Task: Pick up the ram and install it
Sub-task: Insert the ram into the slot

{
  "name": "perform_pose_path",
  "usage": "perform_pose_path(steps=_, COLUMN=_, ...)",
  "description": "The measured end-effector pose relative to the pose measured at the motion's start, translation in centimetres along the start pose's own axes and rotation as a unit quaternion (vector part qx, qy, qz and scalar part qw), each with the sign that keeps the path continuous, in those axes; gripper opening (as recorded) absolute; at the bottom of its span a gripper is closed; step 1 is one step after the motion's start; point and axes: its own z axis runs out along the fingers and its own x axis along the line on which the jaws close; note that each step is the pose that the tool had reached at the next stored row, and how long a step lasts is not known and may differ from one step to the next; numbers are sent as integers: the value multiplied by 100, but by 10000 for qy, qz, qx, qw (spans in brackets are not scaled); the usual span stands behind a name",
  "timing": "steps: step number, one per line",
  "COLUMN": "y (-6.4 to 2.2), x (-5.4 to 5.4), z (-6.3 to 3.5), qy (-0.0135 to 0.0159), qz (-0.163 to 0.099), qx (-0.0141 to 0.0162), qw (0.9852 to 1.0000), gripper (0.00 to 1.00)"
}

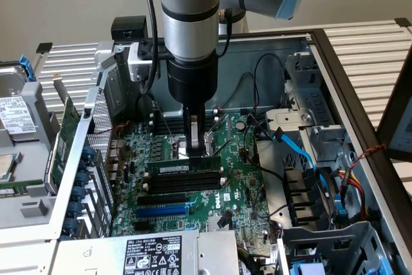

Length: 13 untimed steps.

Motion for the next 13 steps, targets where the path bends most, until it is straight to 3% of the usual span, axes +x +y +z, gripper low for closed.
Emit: perform_pose_path(steps=13, y=14, x=0, z=70, qy=3, qz=-16, qx=0, qw=10000, gripper=13)
